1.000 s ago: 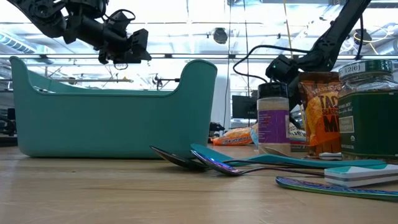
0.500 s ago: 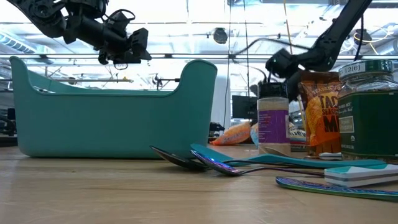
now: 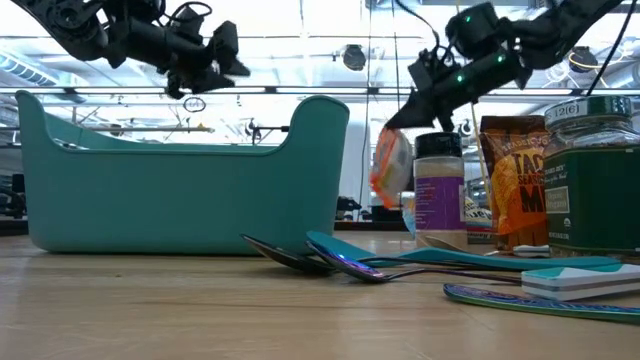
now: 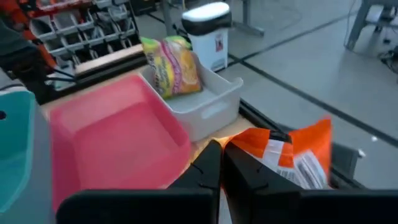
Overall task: Pick & Place Food Item
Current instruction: Put the orange noodle pack into the gray bin
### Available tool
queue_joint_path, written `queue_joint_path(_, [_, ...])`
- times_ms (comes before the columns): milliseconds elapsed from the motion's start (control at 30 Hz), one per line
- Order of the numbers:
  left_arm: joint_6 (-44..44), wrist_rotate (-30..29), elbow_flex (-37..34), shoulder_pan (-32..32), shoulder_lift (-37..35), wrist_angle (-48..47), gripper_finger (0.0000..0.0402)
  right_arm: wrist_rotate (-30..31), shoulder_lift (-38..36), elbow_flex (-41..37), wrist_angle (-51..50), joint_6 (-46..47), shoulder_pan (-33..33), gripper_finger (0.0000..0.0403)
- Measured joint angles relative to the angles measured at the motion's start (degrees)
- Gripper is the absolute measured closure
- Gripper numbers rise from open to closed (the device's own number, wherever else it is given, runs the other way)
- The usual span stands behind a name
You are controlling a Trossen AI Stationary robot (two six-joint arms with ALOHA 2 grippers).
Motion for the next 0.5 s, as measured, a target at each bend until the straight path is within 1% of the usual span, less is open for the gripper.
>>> queue_joint_path(100, [-1.1, 4.2, 0.5, 0.0, 0.0, 1.3, 0.0183, 2.9, -0.3, 0.0, 0.2, -0.8, 3.1, 0.0403])
queue_joint_path(233, [-1.3, 9.1, 4.5, 0.0, 0.3, -3.4, 0.0183, 5.0, -0.3, 0.0, 0.2, -2.3, 6.8, 0.0403])
queue_joint_path(267, [-1.0, 10.6, 6.4, 0.0, 0.7, -5.9, 0.0183, 5.0, -0.3, 0.0, 0.2, -2.6, 7.7, 0.0403])
queue_joint_path(367, [0.5, 14.2, 13.5, 0.1, 2.5, -17.5, 0.0181, 5.0, -0.3, 0.0, 1.0, -3.2, 10.3, 0.0403])
queue_joint_path(500, [1.7, 18.7, 23.8, 0.2, 7.8, -29.3, 0.0162, 5.2, -0.3, 0.0, 2.9, -3.8, 13.2, 0.0403])
